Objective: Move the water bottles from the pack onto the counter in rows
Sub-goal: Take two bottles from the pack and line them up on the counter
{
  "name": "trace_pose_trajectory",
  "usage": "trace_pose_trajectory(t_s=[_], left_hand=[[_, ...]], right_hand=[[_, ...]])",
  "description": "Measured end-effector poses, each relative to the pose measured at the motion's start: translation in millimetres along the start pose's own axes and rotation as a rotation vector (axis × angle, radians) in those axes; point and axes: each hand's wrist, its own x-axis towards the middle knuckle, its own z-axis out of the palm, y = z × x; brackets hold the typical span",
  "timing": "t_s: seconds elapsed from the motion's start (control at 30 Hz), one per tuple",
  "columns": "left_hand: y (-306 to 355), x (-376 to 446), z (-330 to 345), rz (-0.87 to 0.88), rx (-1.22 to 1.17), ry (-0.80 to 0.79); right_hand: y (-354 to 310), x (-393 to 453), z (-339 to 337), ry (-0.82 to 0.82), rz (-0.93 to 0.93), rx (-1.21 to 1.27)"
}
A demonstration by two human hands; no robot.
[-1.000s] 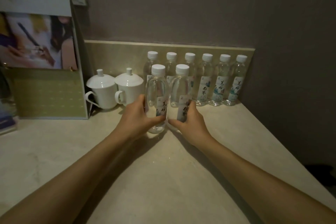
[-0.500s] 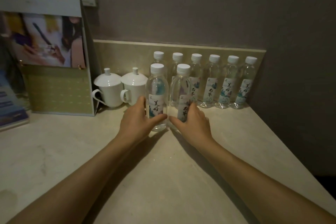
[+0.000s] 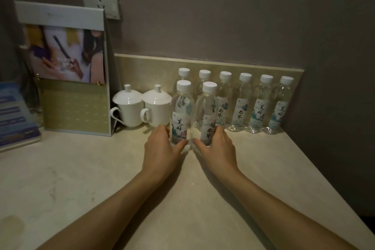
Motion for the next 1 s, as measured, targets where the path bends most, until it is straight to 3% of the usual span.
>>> trace_pose_trajectory(t_s=[1.0], left_hand=[[15,35,41,-0.016,-0.040,0.026]], right_hand=[[16,40,-9,-0.007,0.039,-0.086]])
